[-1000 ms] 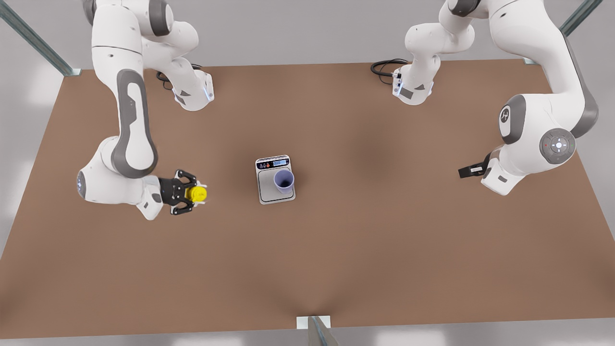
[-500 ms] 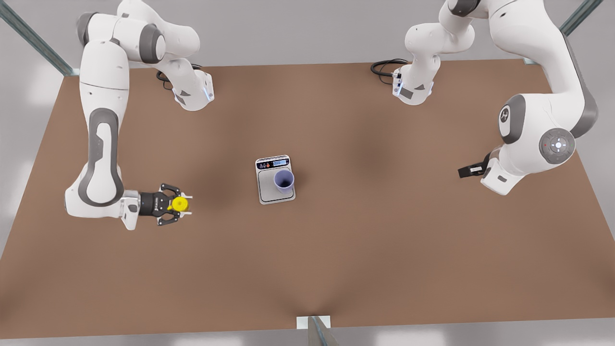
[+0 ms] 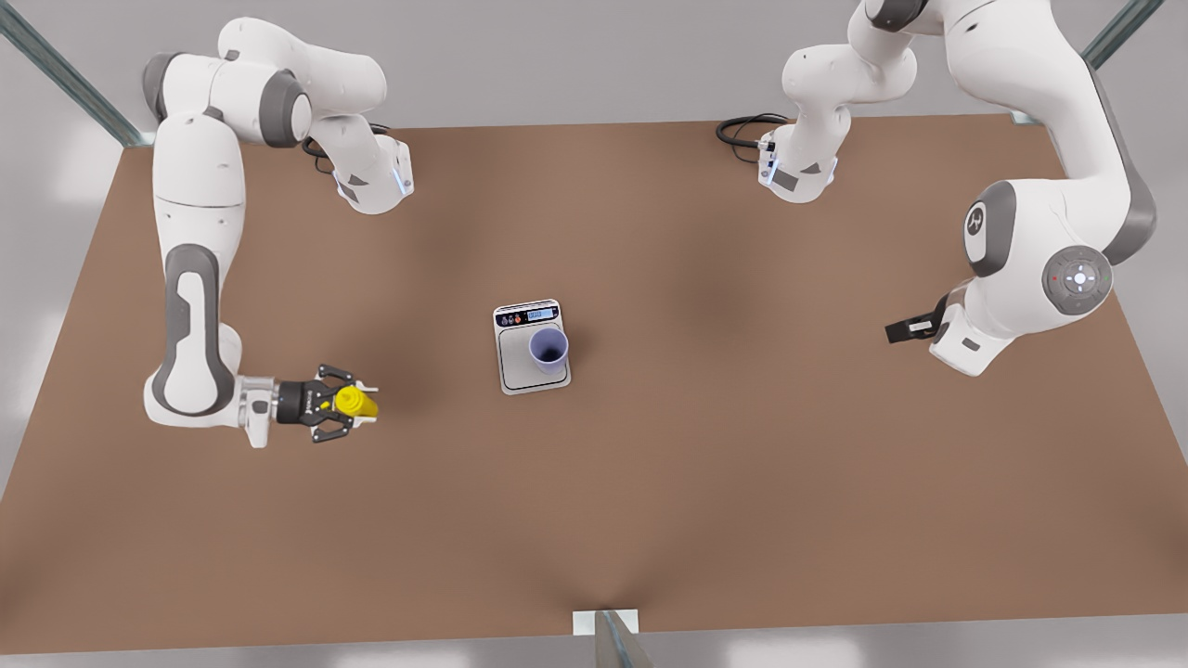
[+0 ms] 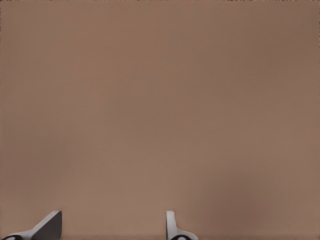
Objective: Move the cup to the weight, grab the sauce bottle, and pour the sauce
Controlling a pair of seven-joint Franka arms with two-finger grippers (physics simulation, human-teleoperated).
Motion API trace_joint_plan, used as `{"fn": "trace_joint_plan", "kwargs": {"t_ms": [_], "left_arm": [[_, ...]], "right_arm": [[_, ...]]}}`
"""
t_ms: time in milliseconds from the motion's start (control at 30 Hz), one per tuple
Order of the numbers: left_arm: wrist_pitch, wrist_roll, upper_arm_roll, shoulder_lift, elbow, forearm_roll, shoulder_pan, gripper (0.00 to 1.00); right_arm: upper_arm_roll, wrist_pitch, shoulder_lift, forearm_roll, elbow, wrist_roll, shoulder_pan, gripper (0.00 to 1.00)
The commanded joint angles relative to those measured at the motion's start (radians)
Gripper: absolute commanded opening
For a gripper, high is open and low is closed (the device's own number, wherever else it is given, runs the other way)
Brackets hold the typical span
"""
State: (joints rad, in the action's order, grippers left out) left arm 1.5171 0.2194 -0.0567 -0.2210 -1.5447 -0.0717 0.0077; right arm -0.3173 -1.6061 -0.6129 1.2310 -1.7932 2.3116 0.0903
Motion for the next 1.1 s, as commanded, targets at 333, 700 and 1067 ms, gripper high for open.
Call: {"fn": "trace_joint_plan", "kwargs": {"t_ms": [333, 700, 1067], "left_arm": [[-0.008, 0.0, 0.0, 0.0, 0.0, 0.0, 0.0, 1.0], [-0.008, 0.0, 0.0, -0.001, 0.0, 0.0, 0.0, 1.0], [-0.012, 0.0, 0.0, -0.001, 0.0, 0.0, -0.002, 1.0]], "right_arm": [[0.04, 0.035, -0.07, 0.021, 0.021, 0.043, -0.055, 0.57], [0.04, 0.034, -0.145, 0.03, 0.066, 0.103, -0.057, 0.57], [0.04, 0.034, -0.177, 0.036, 0.078, 0.143, -0.073, 0.57]]}}
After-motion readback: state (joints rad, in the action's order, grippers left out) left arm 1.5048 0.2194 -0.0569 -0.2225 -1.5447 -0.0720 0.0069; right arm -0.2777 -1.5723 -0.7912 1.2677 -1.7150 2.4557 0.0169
